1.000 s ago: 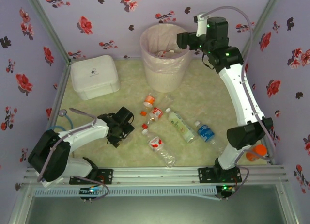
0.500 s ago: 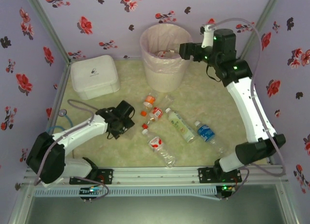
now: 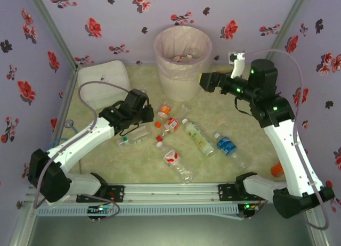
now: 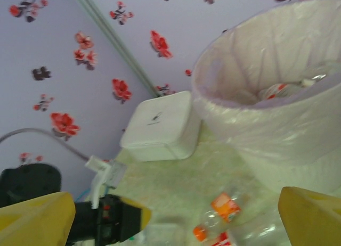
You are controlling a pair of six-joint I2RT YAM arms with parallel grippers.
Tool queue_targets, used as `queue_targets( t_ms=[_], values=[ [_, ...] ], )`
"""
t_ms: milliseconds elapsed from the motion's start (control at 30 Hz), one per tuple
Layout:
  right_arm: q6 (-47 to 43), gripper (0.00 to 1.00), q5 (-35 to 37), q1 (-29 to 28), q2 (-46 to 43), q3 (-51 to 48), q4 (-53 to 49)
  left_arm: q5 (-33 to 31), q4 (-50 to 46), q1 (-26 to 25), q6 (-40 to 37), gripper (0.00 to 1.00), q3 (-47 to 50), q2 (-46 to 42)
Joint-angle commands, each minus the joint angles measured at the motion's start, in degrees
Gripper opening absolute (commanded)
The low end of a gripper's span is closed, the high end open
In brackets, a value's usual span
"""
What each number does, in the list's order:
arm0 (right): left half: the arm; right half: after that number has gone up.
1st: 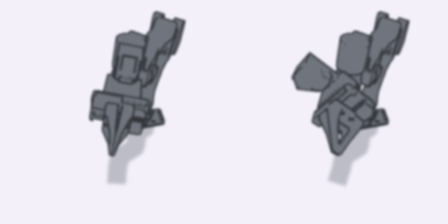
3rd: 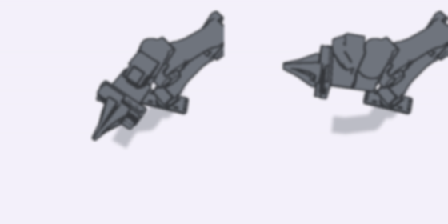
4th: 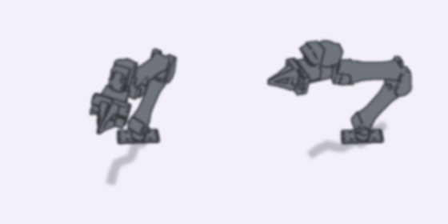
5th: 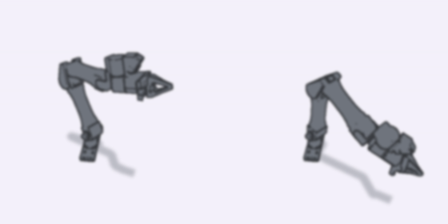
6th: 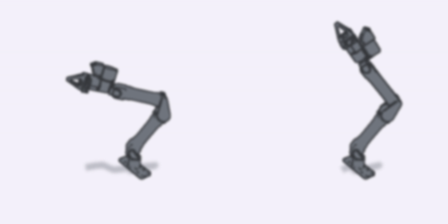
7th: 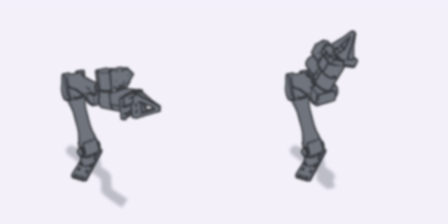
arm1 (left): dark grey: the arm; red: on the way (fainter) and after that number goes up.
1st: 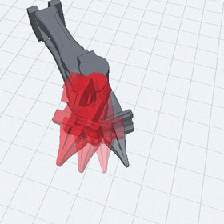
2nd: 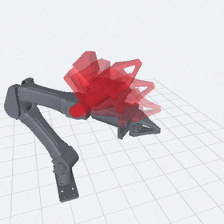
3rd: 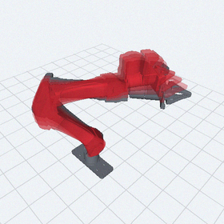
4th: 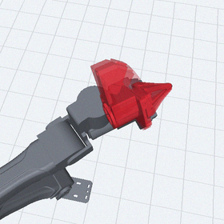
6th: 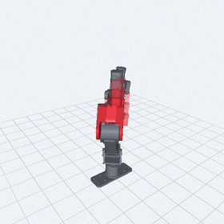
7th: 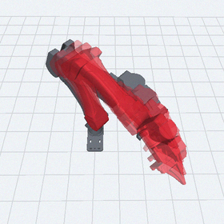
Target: Put the plastic bottles in the bin
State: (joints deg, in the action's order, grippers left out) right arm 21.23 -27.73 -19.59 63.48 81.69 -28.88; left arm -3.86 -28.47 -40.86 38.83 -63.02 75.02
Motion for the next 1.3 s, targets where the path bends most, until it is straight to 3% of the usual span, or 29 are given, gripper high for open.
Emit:
queue_targets(
  t_ms=[0, 167, 333, 500, 633, 700, 733, 767, 800, 833, 900, 967, 1100, 1267],
  values=[
    [5.40, 0.99, -4.61, -2.00, -1.49, -4.80, 5.42, 10.19, 8.25, 0.20, -9.30, 0.01, -1.66, -1.57],
    [11.34, 0.97, -4.06, -7.28, -0.72, -12.41, 13.15, 21.04, 14.72, -0.26, -12.21, 0.00, -0.53, -2.24],
    [21.11, 0.88, -5.88, -10.57, 1.65, -20.34, 29.02, 25.98, 15.12, -2.37, -16.52, 0.00, -0.81, -1.43],
    [19.92, 0.82, -4.87, -10.73, 4.18, -18.91, 29.14, 31.31, 15.09, -3.79, -19.87, 0.00, -1.97, 0.77],
    [16.51, 0.79, -2.07, -10.64, 6.16, -15.83, 23.99, 31.71, 14.09, -3.84, -19.84, 0.00, -2.72, 1.18],
    [15.91, 0.79, -0.69, -10.34, 5.61, -15.88, 23.04, 25.88, 7.27, -3.37, -16.98, 0.01, -4.36, 0.57],
    [15.67, 0.80, 0.16, -9.93, 5.16, -15.85, 22.20, 21.08, 3.38, -2.77, -14.07, 0.12, -5.00, 0.16],
    [14.99, 0.79, 1.44, -9.35, 4.71, -15.75, 20.89, 15.17, -1.44, -1.61, -9.88, 0.32, -5.34, -0.38],
    [14.34, 0.80, 2.77, -8.48, 4.33, -15.64, 19.34, 10.91, -6.13, 0.16, -6.39, 0.40, -5.19, -0.86],
    [13.96, 0.81, 3.38, -7.69, 4.14, -15.55, 18.23, 8.50, -8.92, 1.84, -4.60, 0.49, -4.74, -1.21],
    [13.81, 0.84, 3.56, -5.91, 3.72, -15.93, 17.56, 6.80, -12.40, 4.48, -4.30, 0.81, -2.22, -2.64],
    [13.58, 0.85, 3.51, -4.58, 3.09, -16.33, 16.74, 5.97, -13.81, 5.87, -6.59, 0.99, -0.10, -3.56],
    [11.01, 0.86, 4.63, -2.44, 1.20, -16.07, 12.01, 3.78, -17.30, 8.42, -14.38, 1.00, 2.19, -2.66],
    [8.64, 0.86, 6.05, -0.25, -1.84, -16.06, 7.19, 4.63, -13.24, 14.30, -18.48, 1.00, 6.69, -0.18]
  ],
)
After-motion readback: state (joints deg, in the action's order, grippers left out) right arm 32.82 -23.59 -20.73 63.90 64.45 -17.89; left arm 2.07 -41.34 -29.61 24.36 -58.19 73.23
